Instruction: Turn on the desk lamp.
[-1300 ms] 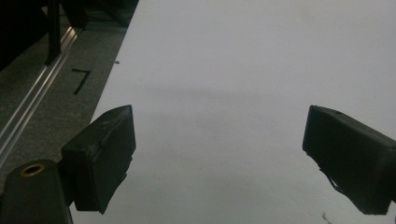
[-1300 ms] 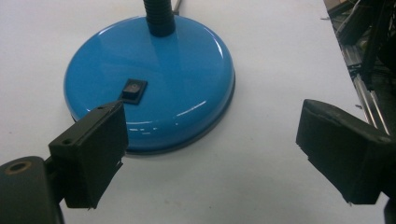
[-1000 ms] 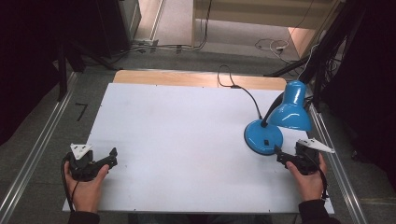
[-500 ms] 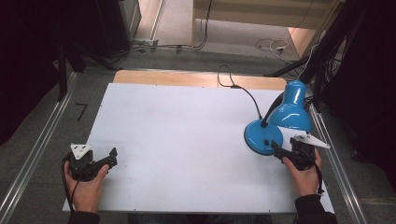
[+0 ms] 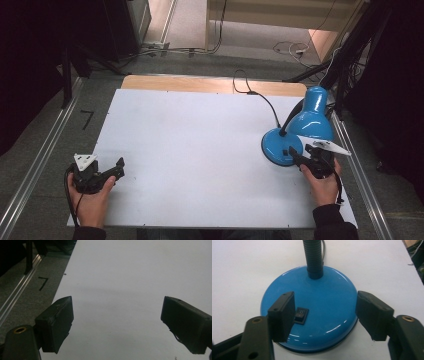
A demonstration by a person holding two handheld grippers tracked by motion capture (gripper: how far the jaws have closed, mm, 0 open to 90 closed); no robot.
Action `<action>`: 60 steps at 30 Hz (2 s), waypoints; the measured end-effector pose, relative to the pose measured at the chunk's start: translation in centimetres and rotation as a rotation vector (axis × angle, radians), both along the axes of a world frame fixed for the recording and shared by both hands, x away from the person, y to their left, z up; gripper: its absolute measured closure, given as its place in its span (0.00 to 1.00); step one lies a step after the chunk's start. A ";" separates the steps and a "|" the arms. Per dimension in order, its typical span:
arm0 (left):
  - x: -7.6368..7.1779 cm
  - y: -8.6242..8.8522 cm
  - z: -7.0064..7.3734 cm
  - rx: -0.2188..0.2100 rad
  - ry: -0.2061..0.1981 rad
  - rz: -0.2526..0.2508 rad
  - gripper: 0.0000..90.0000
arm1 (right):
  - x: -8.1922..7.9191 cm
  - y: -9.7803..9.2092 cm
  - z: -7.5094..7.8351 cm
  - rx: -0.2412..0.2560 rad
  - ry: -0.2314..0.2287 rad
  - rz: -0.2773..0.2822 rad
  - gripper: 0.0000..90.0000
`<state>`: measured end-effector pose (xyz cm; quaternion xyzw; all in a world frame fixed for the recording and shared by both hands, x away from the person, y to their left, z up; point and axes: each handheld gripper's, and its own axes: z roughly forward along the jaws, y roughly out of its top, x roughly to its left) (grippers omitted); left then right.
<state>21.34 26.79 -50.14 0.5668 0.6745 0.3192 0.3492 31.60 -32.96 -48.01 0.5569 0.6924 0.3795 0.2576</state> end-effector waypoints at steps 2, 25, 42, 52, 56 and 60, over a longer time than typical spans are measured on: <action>0.0 -0.1 0.0 0.003 -0.001 -0.001 0.13 | 0.1 0.1 0.0 -0.002 -0.001 0.005 0.40; 0.0 -0.2 0.0 0.000 0.000 -0.008 0.15 | 0.4 0.7 -0.6 0.023 0.011 0.092 0.97; 0.1 -0.3 -0.1 -0.009 0.009 -0.018 0.15 | 0.4 1.2 -1.0 0.009 0.025 0.099 0.97; 0.4 -0.2 -0.2 -0.027 0.012 -0.013 0.16 | 0.5 1.2 -1.2 0.012 0.035 0.105 0.97; 0.1 0.1 0.1 -0.041 -0.010 -0.004 0.16 | 0.4 1.2 -1.3 0.013 0.038 0.107 0.97; 0.3 0.0 -0.2 -0.040 0.006 -0.011 0.16 | 0.4 1.2 -1.4 0.006 0.032 0.109 0.97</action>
